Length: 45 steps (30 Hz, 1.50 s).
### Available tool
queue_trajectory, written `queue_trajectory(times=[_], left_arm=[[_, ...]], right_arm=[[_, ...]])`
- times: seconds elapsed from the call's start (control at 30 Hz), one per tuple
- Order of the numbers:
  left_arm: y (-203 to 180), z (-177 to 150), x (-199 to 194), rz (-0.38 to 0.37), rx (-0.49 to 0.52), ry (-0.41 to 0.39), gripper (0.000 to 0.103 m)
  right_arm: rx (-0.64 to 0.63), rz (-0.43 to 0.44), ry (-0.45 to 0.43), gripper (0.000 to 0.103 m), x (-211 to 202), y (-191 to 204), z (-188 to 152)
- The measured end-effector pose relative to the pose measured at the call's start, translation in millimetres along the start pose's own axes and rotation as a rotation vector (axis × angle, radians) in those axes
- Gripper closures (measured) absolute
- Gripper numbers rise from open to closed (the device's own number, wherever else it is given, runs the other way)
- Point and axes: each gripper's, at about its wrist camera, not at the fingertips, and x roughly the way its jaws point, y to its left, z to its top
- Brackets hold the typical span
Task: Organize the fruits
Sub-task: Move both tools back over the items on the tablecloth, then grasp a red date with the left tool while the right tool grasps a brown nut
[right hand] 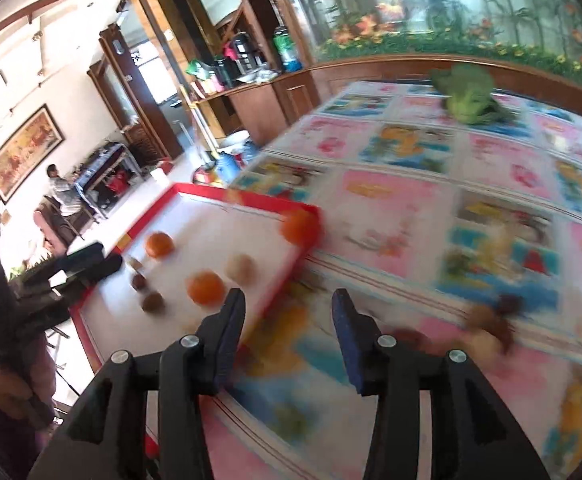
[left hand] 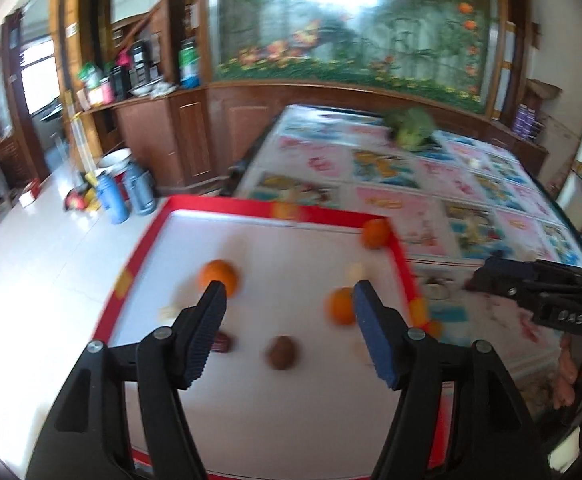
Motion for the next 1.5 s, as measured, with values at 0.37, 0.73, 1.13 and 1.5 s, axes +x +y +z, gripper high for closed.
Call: queue_trajectory(times=[0.37,0.73,1.13,1.5], left_arm=[[-112,-10,-3,-0.193,0.236,0.042,0.036],[-119,-13,2,-0.203,0.245,0.067,0.036],[-112,-8,8,-0.207,0.242,0.073,0.036],[-143,6,35,-0.291,0.3,0.134,0.036]], right_arm=[[0.172,-0.065,0.049,0.057,-27,-70,-43],[0.168,-0.041,0.06,0.059,11,-61,-20],[0.044,-0.153,0.087,0.084,27,-56,-9],[0.039,-0.173,0.107,0.084,-12,-81,-33]])
